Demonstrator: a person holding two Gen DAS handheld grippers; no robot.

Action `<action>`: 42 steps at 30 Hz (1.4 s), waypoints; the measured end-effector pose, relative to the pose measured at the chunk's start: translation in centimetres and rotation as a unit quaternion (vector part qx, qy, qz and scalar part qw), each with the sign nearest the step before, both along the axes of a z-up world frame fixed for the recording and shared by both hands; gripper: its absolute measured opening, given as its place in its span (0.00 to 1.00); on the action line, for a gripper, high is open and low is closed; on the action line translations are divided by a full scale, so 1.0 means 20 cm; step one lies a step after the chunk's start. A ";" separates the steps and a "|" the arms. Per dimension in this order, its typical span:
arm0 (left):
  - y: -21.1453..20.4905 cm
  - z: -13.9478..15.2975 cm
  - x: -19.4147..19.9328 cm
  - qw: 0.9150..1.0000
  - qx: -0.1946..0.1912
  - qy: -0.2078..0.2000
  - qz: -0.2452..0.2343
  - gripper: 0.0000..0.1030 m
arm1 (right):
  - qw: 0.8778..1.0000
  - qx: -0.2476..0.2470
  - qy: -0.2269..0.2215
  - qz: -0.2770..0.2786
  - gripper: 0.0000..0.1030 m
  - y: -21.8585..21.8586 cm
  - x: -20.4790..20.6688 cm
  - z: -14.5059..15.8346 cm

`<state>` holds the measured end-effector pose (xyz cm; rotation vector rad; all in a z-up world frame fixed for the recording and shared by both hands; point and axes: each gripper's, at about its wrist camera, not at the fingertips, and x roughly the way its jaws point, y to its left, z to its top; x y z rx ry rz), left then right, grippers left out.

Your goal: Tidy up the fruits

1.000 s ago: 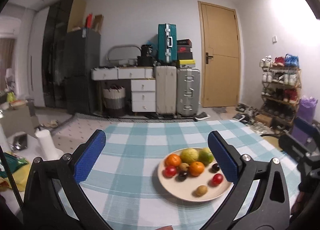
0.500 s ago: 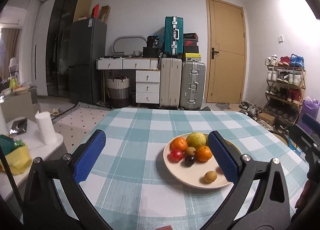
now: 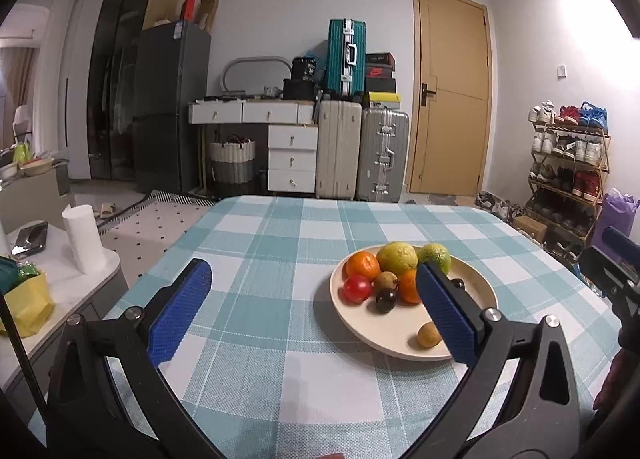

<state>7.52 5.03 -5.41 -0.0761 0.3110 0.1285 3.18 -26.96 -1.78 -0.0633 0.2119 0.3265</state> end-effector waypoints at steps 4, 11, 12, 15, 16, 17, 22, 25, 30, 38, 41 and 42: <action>-0.02 -0.01 0.01 1.000 0.008 -0.002 -0.012 0.99 | 0.999 0.004 0.048 0.001 1.00 -0.01 0.07 -0.02; -0.07 -0.01 0.02 0.999 0.026 -0.002 -0.026 0.99 | 0.999 -0.010 0.052 0.011 1.00 0.02 0.08 -0.04; -0.08 -0.01 0.02 0.999 0.025 -0.001 -0.024 0.99 | 0.998 -0.012 0.052 0.014 1.00 0.03 0.09 -0.05; -0.10 -0.01 0.02 0.999 0.024 -0.002 -0.023 0.99 | 0.998 -0.009 0.058 0.009 1.00 0.02 0.11 -0.05; -0.11 -0.02 0.02 0.999 0.025 -0.001 -0.023 0.99 | 0.998 -0.008 0.058 0.009 1.00 0.02 0.11 -0.05; -0.11 -0.01 0.01 0.999 0.026 -0.001 -0.023 0.99 | 0.998 -0.009 0.057 0.009 1.00 0.02 0.11 -0.05; -0.11 -0.01 0.01 0.999 0.025 0.000 -0.022 0.99 | 0.998 -0.011 0.055 0.010 1.00 0.03 0.11 -0.06; -0.11 -0.01 0.01 0.999 0.025 0.000 -0.023 0.99 | 0.998 -0.012 0.055 0.010 1.00 0.03 0.11 -0.06; -0.11 -0.01 0.02 0.999 0.024 0.000 -0.024 0.99 | 0.998 -0.012 0.055 0.010 1.00 0.03 0.11 -0.06; -0.11 -0.01 0.02 0.999 0.024 0.000 -0.023 0.99 | 0.998 -0.011 0.055 0.010 1.00 0.03 0.11 -0.06; -0.12 -0.01 0.02 0.999 0.024 -0.001 -0.022 0.99 | 0.998 -0.011 0.055 0.010 1.00 0.03 0.11 -0.06; -0.12 -0.01 0.02 0.999 0.024 0.000 -0.023 0.99 | 0.998 -0.011 0.055 0.010 1.00 0.03 0.11 -0.06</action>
